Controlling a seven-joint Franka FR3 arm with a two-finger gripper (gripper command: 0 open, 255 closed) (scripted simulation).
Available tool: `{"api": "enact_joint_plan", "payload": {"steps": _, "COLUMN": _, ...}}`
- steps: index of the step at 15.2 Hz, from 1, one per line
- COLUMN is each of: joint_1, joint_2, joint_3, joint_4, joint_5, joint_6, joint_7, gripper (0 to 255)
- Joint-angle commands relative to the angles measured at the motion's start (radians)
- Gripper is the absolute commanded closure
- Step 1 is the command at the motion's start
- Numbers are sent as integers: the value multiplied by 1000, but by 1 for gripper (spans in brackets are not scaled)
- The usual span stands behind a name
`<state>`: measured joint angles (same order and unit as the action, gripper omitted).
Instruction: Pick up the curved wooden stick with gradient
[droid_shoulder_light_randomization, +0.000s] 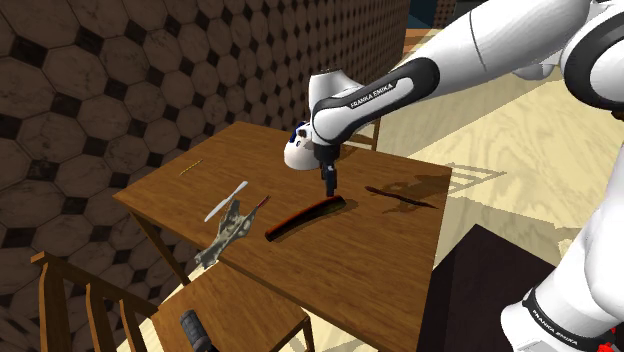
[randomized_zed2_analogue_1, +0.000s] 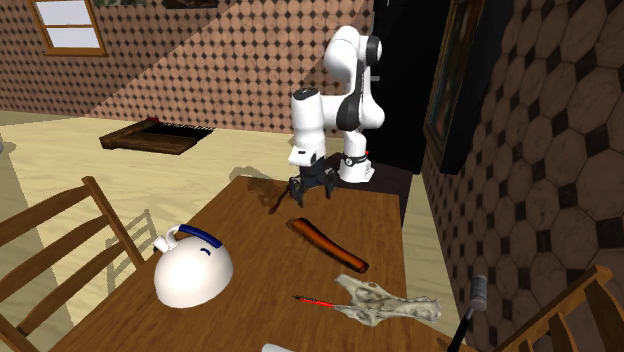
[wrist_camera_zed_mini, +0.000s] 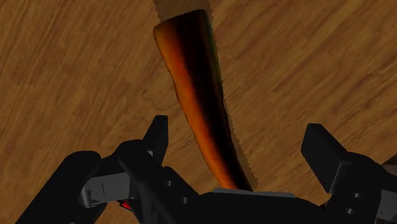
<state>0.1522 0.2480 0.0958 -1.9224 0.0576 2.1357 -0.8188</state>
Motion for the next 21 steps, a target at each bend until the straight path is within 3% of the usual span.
{"api": "enact_joint_plan", "payload": {"steps": 1, "joint_1": 12, "joint_2": 76, "joint_3": 14, "joint_4": 59, "joint_5": -10, "joint_6": 11, "joint_7": -35, "gripper": 0}}
{"api": "enact_joint_plan", "payload": {"steps": 7, "joint_1": 54, "joint_2": 286, "joint_3": 52, "joint_4": 251, "joint_5": -50, "joint_6": 8, "joint_7": -132, "gripper": 0}}
{"api": "enact_joint_plan", "payload": {"steps": 17, "joint_1": 58, "joint_2": 345, "joint_3": 47, "joint_4": 236, "joint_5": -56, "joint_6": 82, "joint_7": -134, "gripper": 0}}
{"api": "enact_joint_plan", "payload": {"steps": 18, "joint_1": 59, "joint_2": 342, "joint_3": 48, "joint_4": 231, "joint_5": -56, "joint_6": 84, "joint_7": -133, "gripper": 255}}
{"api": "enact_joint_plan", "payload": {"steps": 21, "joint_1": 58, "joint_2": 342, "joint_3": 48, "joint_4": 231, "joint_5": -56, "joint_6": 84, "joint_7": -133, "gripper": 255}}
